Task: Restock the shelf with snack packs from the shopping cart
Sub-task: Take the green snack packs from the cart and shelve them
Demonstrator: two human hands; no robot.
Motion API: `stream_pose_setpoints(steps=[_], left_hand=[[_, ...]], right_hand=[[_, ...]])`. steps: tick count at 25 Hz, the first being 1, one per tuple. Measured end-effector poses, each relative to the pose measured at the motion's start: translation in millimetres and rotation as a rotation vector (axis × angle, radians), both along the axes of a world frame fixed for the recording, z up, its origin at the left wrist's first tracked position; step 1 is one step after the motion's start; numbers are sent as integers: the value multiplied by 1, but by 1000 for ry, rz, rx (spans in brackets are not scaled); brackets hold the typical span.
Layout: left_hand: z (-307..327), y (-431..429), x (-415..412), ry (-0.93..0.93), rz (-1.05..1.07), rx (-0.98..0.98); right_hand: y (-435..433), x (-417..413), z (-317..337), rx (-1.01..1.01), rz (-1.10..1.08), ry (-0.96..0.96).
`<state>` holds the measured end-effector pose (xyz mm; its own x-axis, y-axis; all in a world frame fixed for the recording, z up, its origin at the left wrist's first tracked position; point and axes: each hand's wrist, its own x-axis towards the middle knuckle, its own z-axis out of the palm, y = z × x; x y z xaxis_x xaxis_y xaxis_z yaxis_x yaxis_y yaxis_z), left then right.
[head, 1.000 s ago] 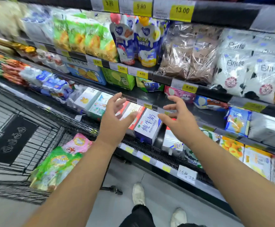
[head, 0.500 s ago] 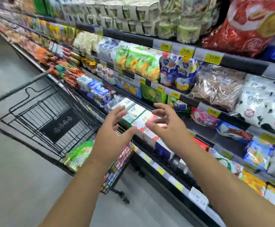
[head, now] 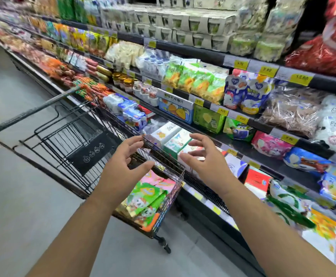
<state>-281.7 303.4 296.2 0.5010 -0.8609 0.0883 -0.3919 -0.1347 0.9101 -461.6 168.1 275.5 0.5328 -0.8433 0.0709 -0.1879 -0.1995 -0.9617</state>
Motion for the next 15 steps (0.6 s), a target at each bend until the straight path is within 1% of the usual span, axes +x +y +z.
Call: stream_pose_setpoints(steps=[3, 7, 10, 15], left_hand=[[-8, 17, 30, 11, -22, 22], [-19, 34, 63, 14, -8, 56], [-32, 40, 86, 32, 24, 78], [-48, 37, 131, -15, 56, 195]], right_hand=[[18, 29, -4, 23, -32, -12], [36, 58, -13, 35, -12, 37], [36, 79, -23, 53, -1, 56], [24, 131, -52, 61, 92, 109]])
